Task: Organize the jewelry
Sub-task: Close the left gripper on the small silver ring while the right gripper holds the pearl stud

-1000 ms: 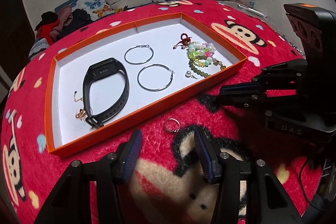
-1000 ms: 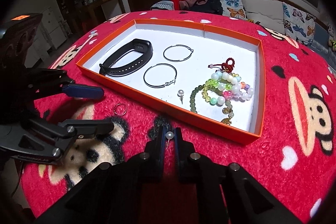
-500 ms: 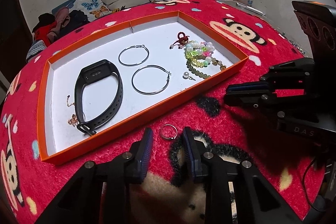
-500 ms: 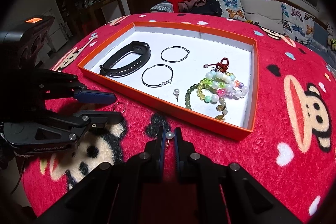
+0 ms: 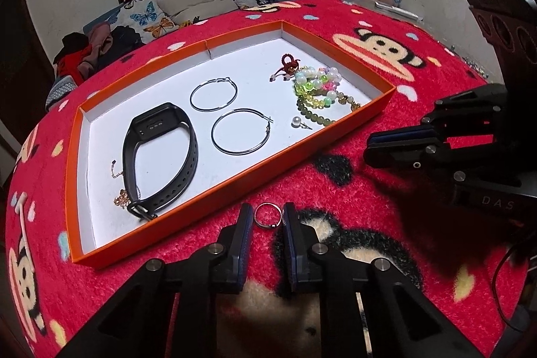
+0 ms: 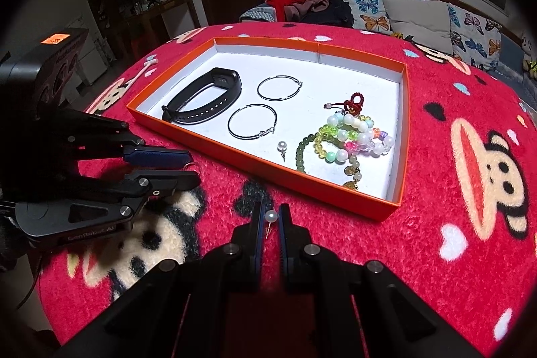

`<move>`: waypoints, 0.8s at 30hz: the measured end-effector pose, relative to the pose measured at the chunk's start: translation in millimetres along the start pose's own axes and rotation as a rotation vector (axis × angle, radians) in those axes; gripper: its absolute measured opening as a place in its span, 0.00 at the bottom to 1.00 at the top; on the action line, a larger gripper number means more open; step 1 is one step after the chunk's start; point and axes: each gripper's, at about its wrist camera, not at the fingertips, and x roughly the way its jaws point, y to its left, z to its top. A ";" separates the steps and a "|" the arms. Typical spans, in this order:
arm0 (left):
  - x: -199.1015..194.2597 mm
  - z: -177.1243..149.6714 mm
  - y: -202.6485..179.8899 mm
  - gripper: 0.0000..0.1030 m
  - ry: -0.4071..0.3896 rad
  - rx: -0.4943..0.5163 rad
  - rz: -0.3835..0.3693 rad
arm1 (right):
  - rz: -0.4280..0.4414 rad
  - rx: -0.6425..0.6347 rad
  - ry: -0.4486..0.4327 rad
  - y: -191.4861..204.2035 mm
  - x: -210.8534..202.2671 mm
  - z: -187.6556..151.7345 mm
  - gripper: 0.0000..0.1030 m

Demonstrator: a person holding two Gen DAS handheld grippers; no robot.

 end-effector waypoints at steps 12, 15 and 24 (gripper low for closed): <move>-41.0 20.4 13.0 0.18 -0.091 -0.033 0.007 | 0.014 0.012 -0.061 -1.5 -22.4 14.2 0.10; -39.6 33.4 19.6 0.18 -0.095 -0.041 0.016 | 0.012 0.019 -0.083 -4.8 -23.0 25.6 0.10; -11.8 52.8 31.2 0.18 -0.050 -0.055 0.024 | 0.019 0.038 -0.070 -14.6 3.5 48.3 0.10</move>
